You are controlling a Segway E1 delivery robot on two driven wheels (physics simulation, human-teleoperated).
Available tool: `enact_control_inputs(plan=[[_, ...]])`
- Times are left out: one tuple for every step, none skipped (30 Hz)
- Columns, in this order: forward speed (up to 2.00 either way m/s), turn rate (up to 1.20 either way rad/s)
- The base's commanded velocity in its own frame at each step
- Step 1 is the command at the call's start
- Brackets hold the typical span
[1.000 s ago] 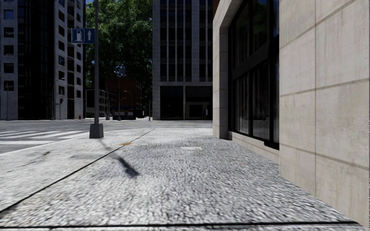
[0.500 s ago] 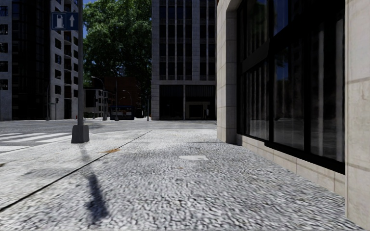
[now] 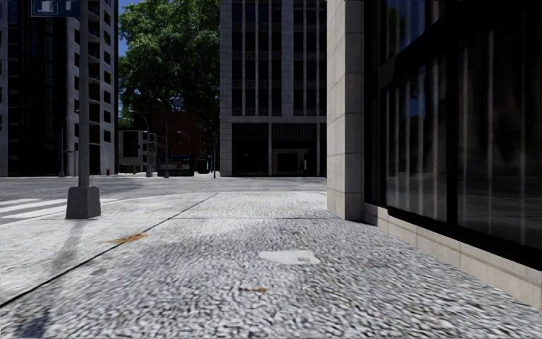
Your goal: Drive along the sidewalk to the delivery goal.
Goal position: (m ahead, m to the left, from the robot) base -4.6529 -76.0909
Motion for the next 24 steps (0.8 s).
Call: enact_control_inputs(plan=[[2.0,0.0],[2.0,0.0],[2.0,0.0],[2.0,0.0],[2.0,0.0],[2.0,0.0],[2.0,0.0],[2.0,0.0],[2.0,0.0],[2.0,0.0],[2.0,0.0],[2.0,0.0],[2.0,0.0],[2.0,0.0],[2.0,0.0],[2.0,0.0],[2.0,0.0],[2.0,0.0],[2.0,0.0],[2.0,0.0],[2.0,0.0],[2.0,0.0],[2.0,0.0],[2.0,0.0]])
